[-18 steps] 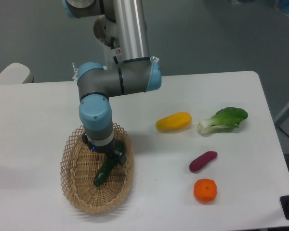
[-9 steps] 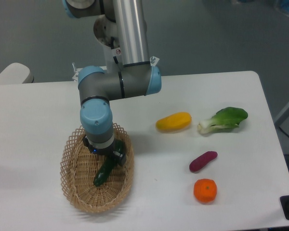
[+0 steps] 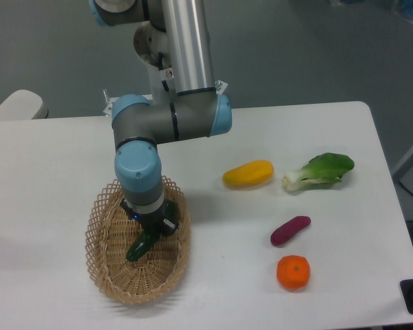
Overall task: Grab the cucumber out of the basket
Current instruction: 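Lift the cucumber out of the basket and carry it beside the sweet potato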
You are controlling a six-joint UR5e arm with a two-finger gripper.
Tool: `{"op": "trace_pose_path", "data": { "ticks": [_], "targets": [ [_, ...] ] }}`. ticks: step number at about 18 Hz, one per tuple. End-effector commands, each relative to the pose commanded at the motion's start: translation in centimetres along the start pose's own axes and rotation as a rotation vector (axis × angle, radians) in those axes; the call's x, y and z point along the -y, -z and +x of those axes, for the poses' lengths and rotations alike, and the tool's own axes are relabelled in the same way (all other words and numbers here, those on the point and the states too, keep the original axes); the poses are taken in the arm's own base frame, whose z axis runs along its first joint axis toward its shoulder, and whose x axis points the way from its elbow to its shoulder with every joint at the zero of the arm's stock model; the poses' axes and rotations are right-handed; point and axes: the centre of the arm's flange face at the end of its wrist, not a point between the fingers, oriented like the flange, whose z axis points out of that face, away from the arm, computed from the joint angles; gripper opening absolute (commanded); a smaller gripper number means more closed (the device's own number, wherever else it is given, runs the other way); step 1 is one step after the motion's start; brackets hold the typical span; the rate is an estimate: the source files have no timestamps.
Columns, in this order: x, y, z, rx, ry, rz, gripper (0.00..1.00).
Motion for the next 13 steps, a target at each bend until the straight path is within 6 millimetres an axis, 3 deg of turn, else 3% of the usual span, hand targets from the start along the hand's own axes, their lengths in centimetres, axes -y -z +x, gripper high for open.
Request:
{"op": "trace_pose_path", "data": {
  "ticks": [2,5,9,13],
  "targets": [
    [0.4,1.2,-0.6,0.013,0.001,0.017,0.18],
    [1.1,4.8,-2.2,0.06,-0.011,0.062,0.18],
    [-0.7,8.8,-7.4,0.074,-0.044,0.061,0.18],
    [-3.8,12.1,-13.3,0.093,-0.054,0.062,0.18]
  ]
}}
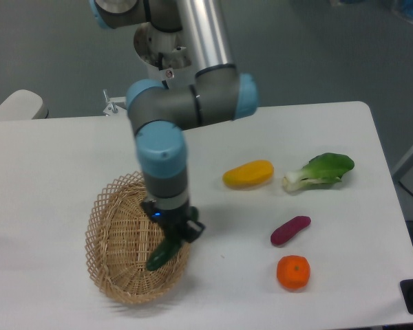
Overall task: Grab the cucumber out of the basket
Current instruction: 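Lift the cucumber out of the basket and carry it beside the sweet potato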
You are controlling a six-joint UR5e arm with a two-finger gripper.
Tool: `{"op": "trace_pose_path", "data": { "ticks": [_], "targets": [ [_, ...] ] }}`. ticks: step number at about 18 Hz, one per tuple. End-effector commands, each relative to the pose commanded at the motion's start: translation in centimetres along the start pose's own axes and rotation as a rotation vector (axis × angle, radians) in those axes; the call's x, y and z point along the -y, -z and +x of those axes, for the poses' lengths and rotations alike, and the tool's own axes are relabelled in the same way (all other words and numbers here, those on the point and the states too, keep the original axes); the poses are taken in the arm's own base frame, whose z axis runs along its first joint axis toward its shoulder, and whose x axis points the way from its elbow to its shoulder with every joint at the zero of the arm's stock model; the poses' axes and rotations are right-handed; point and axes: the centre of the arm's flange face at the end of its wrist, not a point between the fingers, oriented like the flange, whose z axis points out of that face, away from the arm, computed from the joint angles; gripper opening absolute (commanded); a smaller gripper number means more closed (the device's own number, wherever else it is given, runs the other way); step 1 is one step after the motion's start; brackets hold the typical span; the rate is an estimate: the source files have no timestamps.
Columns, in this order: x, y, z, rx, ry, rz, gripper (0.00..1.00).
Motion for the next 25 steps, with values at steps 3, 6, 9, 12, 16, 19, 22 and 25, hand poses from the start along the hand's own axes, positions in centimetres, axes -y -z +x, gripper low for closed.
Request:
{"op": "trace_pose_path", "data": {
  "ticks": [3,6,9,12,16,19,22,25],
  "targets": [
    [-3.7,0.7,-4.1,0.006,-0.032,-0.011,0.18],
    [-7.6,0.9,-7.4,0.01,-0.086,-0.02,0.18],
    [-11.3,0.9,-9.9,0.006,-0.143,-0.031,0.18],
    [-14.6,1.0,-11.8,-0.005,-0.188,-0.041,0.18],
    [-17.1,1.5,-12.9,-0.014,-0.238,-0.047,0.18],
    [-17.7,1.5,-13.3,-0.014,-0.246,-0.049,0.18],
    [-17.8,1.5,-13.3,-0.013,-0.244,-0.049,0.18],
    [-17.7,1.6,-13.2,-0.012,-0.246,-0.047,0.18]
  ]
}}
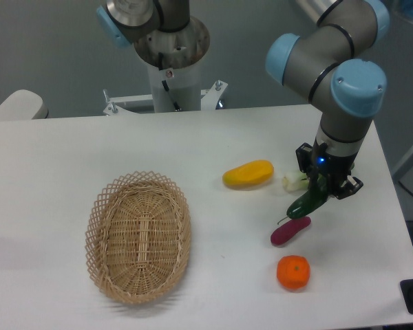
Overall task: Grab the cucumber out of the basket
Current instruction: 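Lift the cucumber out of the basket and carry it beside the sweet potato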
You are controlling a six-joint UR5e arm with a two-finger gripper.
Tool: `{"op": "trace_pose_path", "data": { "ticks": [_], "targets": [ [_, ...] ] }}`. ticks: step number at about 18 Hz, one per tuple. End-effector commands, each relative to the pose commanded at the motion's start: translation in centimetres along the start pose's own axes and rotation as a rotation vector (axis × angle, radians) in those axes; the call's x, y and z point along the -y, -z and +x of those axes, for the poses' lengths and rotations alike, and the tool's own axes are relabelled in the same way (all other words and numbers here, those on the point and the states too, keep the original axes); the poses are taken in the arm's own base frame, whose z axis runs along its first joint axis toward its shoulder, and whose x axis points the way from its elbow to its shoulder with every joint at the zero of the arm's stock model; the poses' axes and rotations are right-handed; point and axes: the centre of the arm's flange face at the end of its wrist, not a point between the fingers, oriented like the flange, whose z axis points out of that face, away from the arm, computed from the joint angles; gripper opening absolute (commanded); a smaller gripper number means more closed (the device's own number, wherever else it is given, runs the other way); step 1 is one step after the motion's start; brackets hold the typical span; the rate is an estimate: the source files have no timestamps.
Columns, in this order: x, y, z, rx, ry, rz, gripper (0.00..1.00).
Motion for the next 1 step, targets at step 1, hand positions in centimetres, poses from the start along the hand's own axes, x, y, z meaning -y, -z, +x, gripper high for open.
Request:
{"op": "trace_pose_path", "data": {
  "ticks": [1],
  "targets": [
    [-0.09,0.07,-0.06,0.002,0.001,0.0,0.18]
  ]
}}
